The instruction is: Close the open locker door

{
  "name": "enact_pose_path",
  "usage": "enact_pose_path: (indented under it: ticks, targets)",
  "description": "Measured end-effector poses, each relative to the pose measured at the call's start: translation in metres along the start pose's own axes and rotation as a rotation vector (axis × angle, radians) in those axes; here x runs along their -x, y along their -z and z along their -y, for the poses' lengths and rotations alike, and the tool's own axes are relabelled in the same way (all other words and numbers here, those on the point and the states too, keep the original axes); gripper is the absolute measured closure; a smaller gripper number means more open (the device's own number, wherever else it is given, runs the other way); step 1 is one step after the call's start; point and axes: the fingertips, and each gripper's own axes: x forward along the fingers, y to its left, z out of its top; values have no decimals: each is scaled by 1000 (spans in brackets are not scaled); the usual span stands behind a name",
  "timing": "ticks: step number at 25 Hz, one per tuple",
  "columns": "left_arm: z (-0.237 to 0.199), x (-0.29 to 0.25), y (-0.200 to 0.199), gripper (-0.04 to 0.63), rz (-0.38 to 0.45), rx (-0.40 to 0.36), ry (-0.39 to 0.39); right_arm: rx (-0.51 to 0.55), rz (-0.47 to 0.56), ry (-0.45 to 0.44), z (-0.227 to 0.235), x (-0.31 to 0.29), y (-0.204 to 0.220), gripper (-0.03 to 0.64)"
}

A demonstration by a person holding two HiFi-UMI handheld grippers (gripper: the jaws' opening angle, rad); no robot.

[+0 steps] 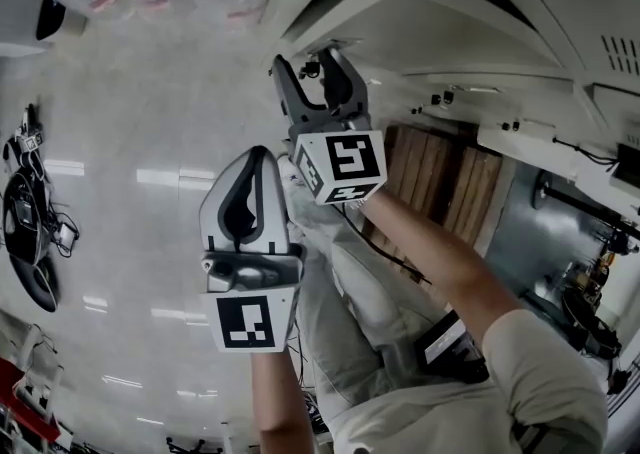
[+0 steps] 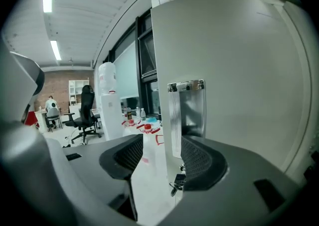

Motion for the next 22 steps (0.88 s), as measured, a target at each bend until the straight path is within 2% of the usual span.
enact_pose_path:
  ticks: [7, 13, 22]
  targets:
    - [-13, -21, -4, 588, 2, -28, -3, -13, 21, 74, 15, -25, -8, 393]
    - [-19, -30, -1, 588, 4, -11, -17, -43, 28, 86, 27, -40, -15, 393]
    - [-22, -31, 9, 588, -15, -4, -32, -16, 35, 88, 30, -45, -15, 393]
